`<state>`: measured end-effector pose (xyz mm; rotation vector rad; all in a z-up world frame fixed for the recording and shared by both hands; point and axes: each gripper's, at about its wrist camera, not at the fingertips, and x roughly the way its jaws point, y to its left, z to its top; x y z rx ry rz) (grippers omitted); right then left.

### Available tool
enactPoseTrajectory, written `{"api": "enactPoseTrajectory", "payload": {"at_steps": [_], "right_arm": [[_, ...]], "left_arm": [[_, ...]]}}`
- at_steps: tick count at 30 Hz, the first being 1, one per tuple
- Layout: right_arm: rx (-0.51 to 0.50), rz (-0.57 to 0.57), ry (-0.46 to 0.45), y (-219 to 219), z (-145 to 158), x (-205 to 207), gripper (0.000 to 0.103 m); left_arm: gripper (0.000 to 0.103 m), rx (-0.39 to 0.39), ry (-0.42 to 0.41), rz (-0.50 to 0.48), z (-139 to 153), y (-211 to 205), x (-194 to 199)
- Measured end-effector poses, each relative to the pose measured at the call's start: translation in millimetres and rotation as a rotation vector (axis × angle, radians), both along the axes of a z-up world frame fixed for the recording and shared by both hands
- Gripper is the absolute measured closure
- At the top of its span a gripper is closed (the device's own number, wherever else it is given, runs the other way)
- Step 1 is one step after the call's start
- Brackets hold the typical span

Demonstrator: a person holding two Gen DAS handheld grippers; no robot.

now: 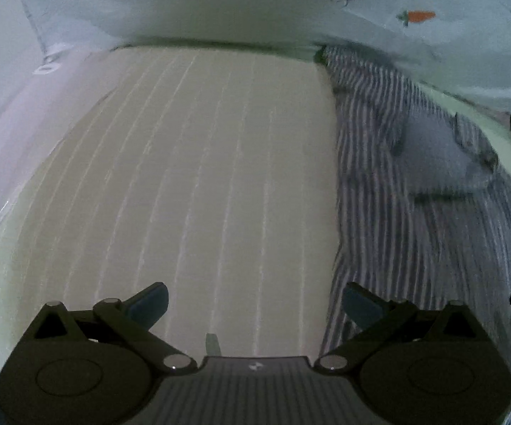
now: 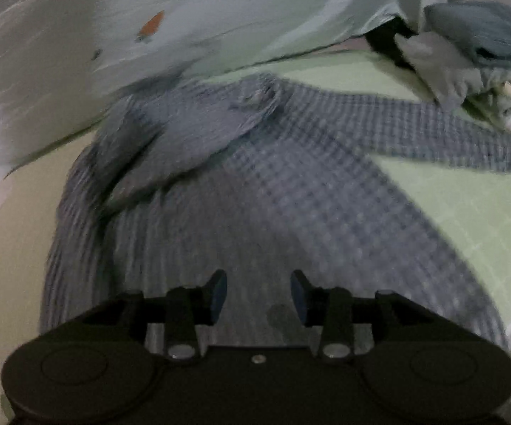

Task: Fold clothes

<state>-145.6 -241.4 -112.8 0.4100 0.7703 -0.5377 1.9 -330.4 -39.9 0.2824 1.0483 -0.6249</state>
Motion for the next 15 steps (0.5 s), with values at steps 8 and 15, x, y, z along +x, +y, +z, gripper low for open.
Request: {"api": "enactPoseTrajectory", "payload": {"at_steps": [8,15], "right_arm": [[-0.126,-0.009,0.042,-65.9,12.8,68.0,0.05],[-0.257,0.089,0.117,-112.3,-1.6,140.5,0.042]], "left_arm": [[0.0,-0.065,0.024,-0.038,3.6,-101.5,45.1],[0.0,-0.062,-0.002,-0.091,-3.4,-198.0,76.3]]}}
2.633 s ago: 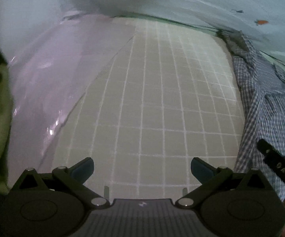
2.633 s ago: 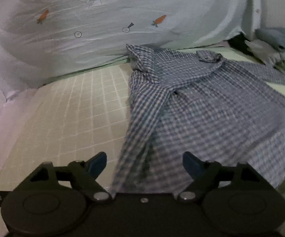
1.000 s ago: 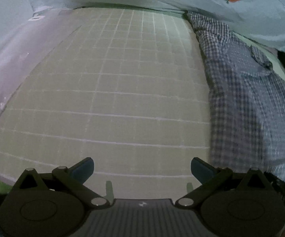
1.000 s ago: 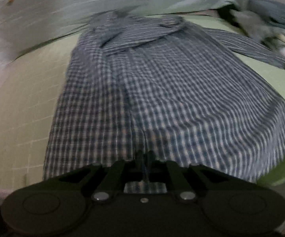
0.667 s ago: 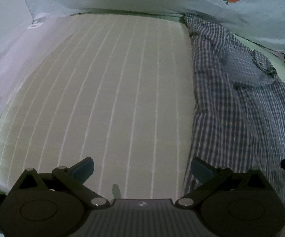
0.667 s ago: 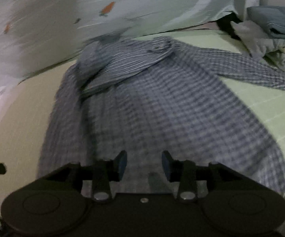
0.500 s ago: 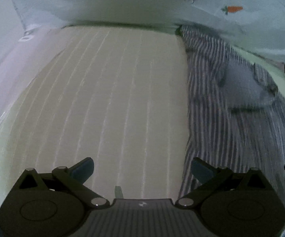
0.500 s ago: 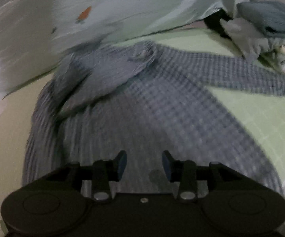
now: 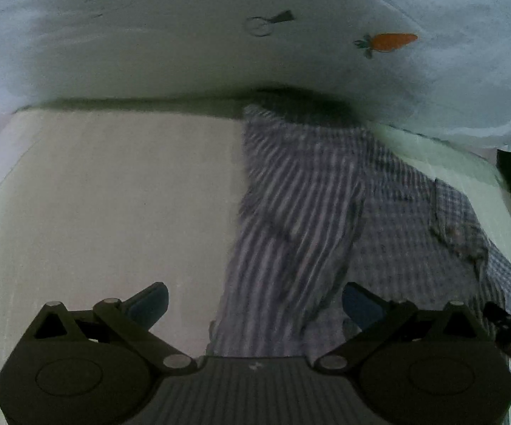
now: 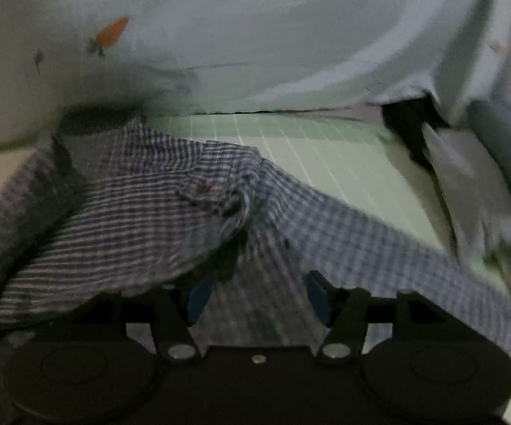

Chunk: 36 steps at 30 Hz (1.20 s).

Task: Fold clothes

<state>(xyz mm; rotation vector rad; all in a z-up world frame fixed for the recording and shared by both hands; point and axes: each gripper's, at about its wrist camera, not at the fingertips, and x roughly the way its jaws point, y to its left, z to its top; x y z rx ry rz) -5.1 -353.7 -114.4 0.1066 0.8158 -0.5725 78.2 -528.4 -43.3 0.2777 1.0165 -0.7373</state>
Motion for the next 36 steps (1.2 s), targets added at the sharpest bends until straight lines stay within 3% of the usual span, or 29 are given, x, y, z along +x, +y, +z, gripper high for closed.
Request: {"api": "enactPoseTrajectory", "payload": {"at_steps": [8,12,15,16,17,18,20,22,26,30,33,36], "right_arm": [[-0.116,0.149,0.058,-32.2,-22.1,73.2,0.037],[-0.142,0.193,0.047,-36.8,-28.2,88.6,0.033],[-0.161,0.226,0.039,-40.3,-32.8,100.2,0.034],[-0.167,0.237,0.036,-41.5,-34.3,104.0,0.038],[-0.173,0.248,0.034,-42.6,-35.8,107.9,0.043],[-0.18,0.259,0.031,-43.8,-37.3,111.8,0.055],[-0.161,0.25,0.001,-50.5,-34.7,114.2,0.069],[-0.115,0.202,-0.061,-62.5,-23.8,110.3,0.09],[-0.034,0.081,-0.229,-90.1,8.2,95.7,0.092],[-0.053,-0.055,-0.403,-116.0,46.7,67.4,0.093],[0.004,-0.095,-0.339,-134.3,30.1,64.4,0.093],[0.062,-0.134,-0.275,-152.6,13.4,61.4,0.092]], "left_arm": [[0.0,0.064,-0.007,0.031,-27.7,-64.3,38.5],[0.005,0.041,0.012,0.082,-40.4,-73.0,61.8],[0.02,0.028,0.02,0.096,-46.8,-77.1,76.2],[0.029,0.02,0.025,0.096,-49.1,-77.8,80.6],[0.044,0.01,0.034,0.098,-51.0,-78.2,84.9],[0.052,-0.003,0.048,0.106,-52.2,-77.9,89.1],[0.098,-0.036,0.078,0.129,-52.4,-74.7,96.9],[0.099,-0.073,0.067,0.173,-46.7,-68.8,103.2],[0.1,-0.182,0.043,0.238,-23.1,-52.7,116.5],[0.1,-0.216,0.053,0.298,-26.6,-40.5,127.5],[0.099,-0.195,0.126,0.344,-50.5,-37.3,135.6],[0.085,-0.202,0.162,0.362,-54.9,-34.6,136.8]]}}
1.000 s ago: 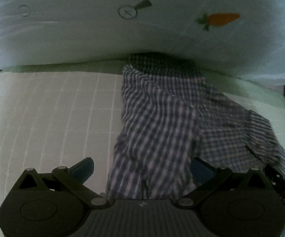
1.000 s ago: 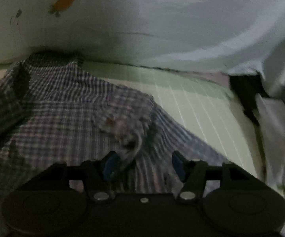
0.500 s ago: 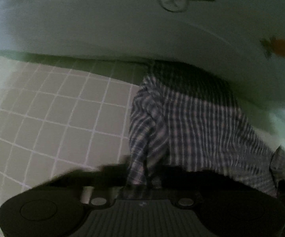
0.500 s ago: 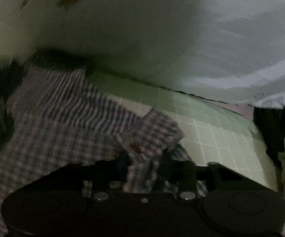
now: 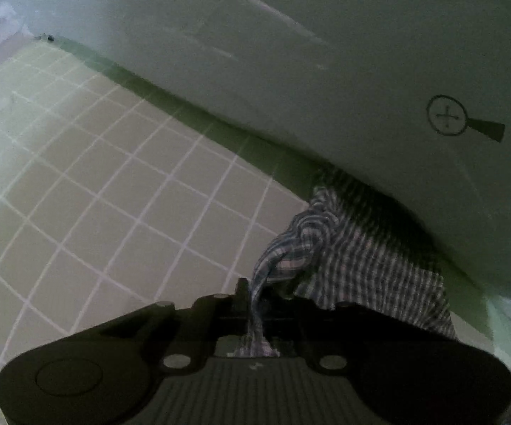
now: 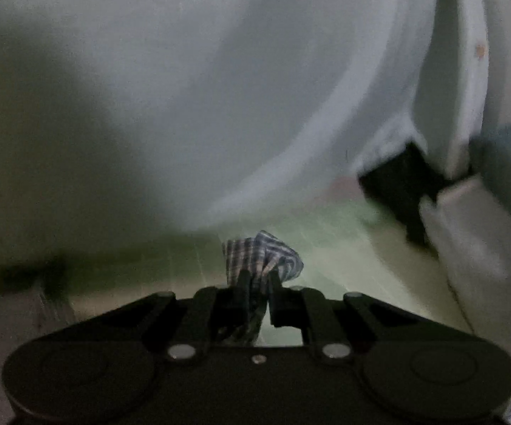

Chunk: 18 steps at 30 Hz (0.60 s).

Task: Fold clothes

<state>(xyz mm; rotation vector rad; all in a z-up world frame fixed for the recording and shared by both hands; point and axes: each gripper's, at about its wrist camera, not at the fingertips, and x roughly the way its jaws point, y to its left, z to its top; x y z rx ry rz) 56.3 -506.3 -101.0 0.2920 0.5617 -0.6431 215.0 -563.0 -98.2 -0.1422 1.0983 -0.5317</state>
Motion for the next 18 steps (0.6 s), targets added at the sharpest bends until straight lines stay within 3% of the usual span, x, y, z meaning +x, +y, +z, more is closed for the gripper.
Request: {"api": "enactPoseTrajectory", "payload": {"at_steps": [2,3,6,9,12,14,18], "right_arm": [[0.044,-0.019,0.041,-12.2,-11.1,-2.0,0.082],[0.065,-0.03,0.058,-15.1,-15.1,-3.3,0.073],[0.062,-0.052,0.083,-16.9,-19.5,-4.0,0.056],[0.084,-0.042,0.099,-21.0,-23.7,3.9,0.041],[0.113,-0.028,0.115,-24.9,-28.7,13.5,0.034],[0.131,-0.013,0.139,-28.2,-32.4,20.4,0.032],[0.166,0.017,0.187,-34.7,-39.6,34.3,0.031]], "left_arm": [[0.055,-0.021,-0.033,-0.015,9.0,1.0,-2.6],[0.05,-0.031,-0.05,-0.022,13.5,1.5,-3.8],[0.046,-0.052,-0.079,-0.063,24.6,-0.6,-5.3],[0.046,-0.009,-0.076,-0.128,20.7,-16.4,-2.1],[0.051,0.01,-0.059,-0.136,14.7,-23.6,2.0],[0.092,0.016,-0.044,-0.132,10.8,-26.4,4.8],[0.097,0.028,-0.021,-0.124,4.2,-31.8,10.4]]}}
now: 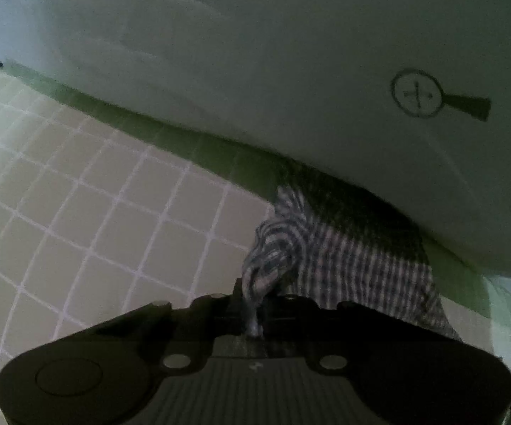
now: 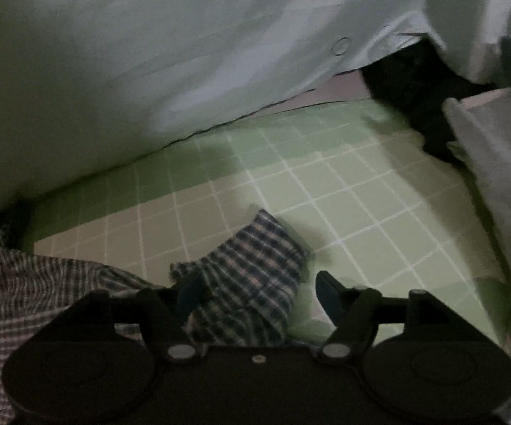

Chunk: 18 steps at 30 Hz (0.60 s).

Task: Fold clothes

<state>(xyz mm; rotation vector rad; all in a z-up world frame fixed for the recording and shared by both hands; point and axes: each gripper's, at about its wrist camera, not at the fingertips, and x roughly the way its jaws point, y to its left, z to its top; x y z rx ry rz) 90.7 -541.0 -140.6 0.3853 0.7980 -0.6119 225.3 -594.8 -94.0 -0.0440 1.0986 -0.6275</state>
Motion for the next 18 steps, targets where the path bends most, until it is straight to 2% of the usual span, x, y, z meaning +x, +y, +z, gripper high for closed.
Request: {"api": "enactPoseTrajectory", "payload": {"at_steps": [7,10,11,12,13,14,16,18], "right_arm": [[-0.058,0.078,-0.058,22.2,14.4,5.2,0.026],[-0.055,0.115,-0.041,30.5,9.3,10.2,0.029],[-0.058,0.12,-0.018,31.9,5.6,12.8,0.032],[-0.062,0.114,0.014,31.5,1.0,14.9,0.052],[-0.059,0.107,0.027,29.5,-1.6,14.9,0.079],[-0.06,0.079,0.012,24.9,0.7,11.1,0.09],[-0.062,0.023,-0.017,15.7,5.5,3.4,0.096],[-0.154,-0.062,-0.065,5.0,23.0,-13.0,0.097]], "left_arm": [[0.099,0.013,0.008,0.042,-5.2,0.2,9.6],[0.099,-0.003,0.03,0.066,-7.1,2.4,12.8],[0.099,-0.005,0.036,0.07,-7.7,3.2,14.5],[0.099,-0.006,0.04,0.072,-8.3,3.9,15.7],[0.099,-0.003,0.04,0.069,-9.2,4.5,16.2],[0.099,0.0,0.039,0.066,-10.0,5.1,16.6],[0.099,-0.001,0.046,0.079,-13.1,8.2,18.5],[0.099,-0.012,0.056,0.095,-16.2,12.2,20.2]]}}
